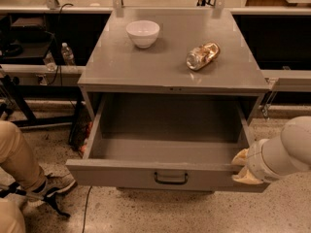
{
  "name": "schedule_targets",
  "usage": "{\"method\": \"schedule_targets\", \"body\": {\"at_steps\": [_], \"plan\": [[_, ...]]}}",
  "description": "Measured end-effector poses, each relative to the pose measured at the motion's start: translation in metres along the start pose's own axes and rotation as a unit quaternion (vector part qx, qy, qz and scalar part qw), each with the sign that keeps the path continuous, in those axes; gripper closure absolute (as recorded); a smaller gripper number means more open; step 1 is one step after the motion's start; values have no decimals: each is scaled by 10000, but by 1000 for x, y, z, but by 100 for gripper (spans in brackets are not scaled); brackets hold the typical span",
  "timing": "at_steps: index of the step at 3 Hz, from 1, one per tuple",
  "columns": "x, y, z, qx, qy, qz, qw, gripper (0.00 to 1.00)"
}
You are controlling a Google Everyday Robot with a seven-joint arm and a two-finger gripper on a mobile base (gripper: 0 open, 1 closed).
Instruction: Open top drawer
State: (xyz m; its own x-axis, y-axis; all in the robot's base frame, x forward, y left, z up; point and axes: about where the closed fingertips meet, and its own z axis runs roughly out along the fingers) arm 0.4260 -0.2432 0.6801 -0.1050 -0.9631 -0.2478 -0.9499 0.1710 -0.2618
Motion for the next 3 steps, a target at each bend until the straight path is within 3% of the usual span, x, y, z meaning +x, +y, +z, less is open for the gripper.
{"method": "schedule_targets", "body": {"at_steps": [2, 3], "plan": [[12, -10, -20, 256, 13, 36, 9997, 5], [22, -18, -28, 376, 30, 124, 9992, 0]]}}
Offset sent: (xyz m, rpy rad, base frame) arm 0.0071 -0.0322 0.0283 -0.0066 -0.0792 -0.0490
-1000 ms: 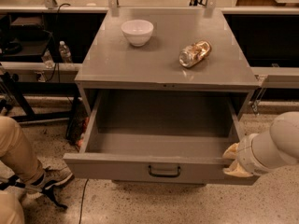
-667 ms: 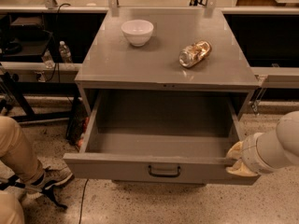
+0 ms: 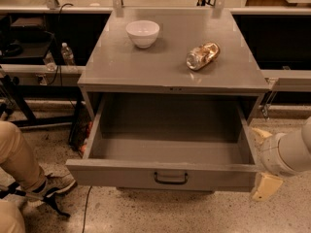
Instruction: Open top drawer
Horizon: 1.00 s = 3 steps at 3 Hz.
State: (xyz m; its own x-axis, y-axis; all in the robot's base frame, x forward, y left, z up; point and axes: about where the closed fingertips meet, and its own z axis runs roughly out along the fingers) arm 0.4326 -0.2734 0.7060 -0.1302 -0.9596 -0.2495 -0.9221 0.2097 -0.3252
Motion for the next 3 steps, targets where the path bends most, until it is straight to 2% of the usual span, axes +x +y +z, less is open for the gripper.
{"method": "schedule_targets", "body": {"at_steps": [1, 2, 3], "plan": [[27, -20, -12, 127, 69, 211, 9997, 0], [73, -53, -41, 447, 179, 615, 9969, 0], [113, -83, -81, 846, 282, 1024, 9907, 0]]}}
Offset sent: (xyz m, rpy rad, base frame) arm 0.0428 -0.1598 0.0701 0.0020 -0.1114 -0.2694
